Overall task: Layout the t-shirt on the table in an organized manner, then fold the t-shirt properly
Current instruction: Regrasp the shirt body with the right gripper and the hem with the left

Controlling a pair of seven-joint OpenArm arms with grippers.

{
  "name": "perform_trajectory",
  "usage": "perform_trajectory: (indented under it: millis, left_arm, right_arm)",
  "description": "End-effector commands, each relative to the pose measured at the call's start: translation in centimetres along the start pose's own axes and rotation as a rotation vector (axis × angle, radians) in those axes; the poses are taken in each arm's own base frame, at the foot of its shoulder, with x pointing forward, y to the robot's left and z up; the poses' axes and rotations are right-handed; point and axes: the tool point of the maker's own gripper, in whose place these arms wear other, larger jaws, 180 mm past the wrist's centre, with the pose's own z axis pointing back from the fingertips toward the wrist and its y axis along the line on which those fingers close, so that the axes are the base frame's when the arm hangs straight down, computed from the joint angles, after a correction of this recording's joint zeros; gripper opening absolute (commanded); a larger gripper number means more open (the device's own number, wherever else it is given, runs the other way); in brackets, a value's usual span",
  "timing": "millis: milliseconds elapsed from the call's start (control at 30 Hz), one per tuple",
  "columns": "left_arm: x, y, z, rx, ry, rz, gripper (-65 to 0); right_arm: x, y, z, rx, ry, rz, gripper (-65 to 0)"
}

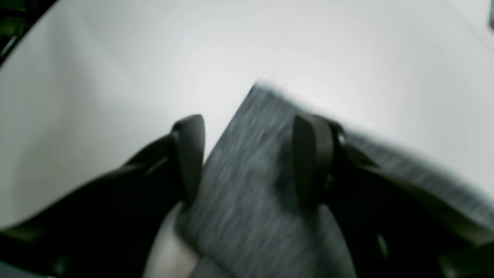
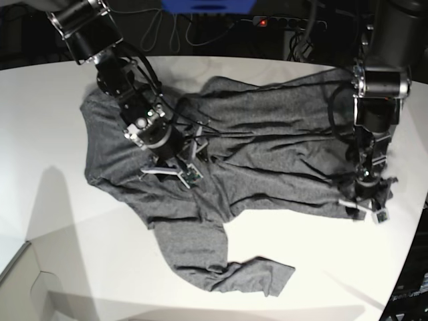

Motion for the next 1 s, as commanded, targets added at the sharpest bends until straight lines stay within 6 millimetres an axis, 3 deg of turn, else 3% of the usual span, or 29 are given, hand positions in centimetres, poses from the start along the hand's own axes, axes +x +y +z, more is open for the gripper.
perform_trajectory:
  millis: [0, 133, 267, 400, 467, 533, 633, 767, 867, 967]
  left_arm:
    - [4.7, -0.2, -0.7, -0.010, -0.115, 0.006, -29.8]
    - [8.2, -1.3, -0.5, -0.041, -0.202, 0.010, -29.8]
    - [9.2, -3.5, 0.4, -0.107, -0.182, 0.031, -29.8]
    - [7.8, -7.0, 2.5, -0.199, -0.108, 0.039, -30.1]
    - [7.1, -8.0, 3.8, -0.234, -0.080, 0.025, -34.5]
    - [5.8, -8.1, 5.0, -0.252, -0.040, 0.006, -44.4]
    - [4.4, -7.4, 5.6, -0.248, 0.021, -0.018, -64.9]
    - [0.7, -5.9, 5.0, -0.212, 0.165, -0.035, -62.9]
    - [-0.3, -5.0, 3.7, -0.175, 0.211, -0.018, -65.0]
    - [-2.7, -2.9, 2.1, -0.105, 0.286, 0.005, -64.8]
  right_arm:
    - [1.7, -0.6, 0.1, -0.011, -0.052, 0.000, -30.6]
    - [2.0, -0.7, 0.0, -0.012, -0.058, 0.001, -30.7]
    - [2.4, -0.9, 0.1, -0.016, -0.066, 0.004, -30.7]
    - [2.3, -0.9, 0.0, -0.016, -0.065, 0.004, -30.7]
    - [2.4, -0.8, 0.0, -0.015, -0.066, 0.003, -30.7]
    - [2.4, -0.8, 0.0, -0.015, -0.066, 0.003, -30.7]
    - [2.4, -0.8, 0.0, -0.015, -0.066, 0.003, -30.7]
    - [2.4, -0.8, 0.0, -0.015, -0.067, 0.003, -30.7]
    - [2.3, -0.7, 0.1, -0.014, -0.065, 0.002, -30.7]
    - [2.2, -0.7, 0.1, -0.013, -0.062, 0.000, -30.6]
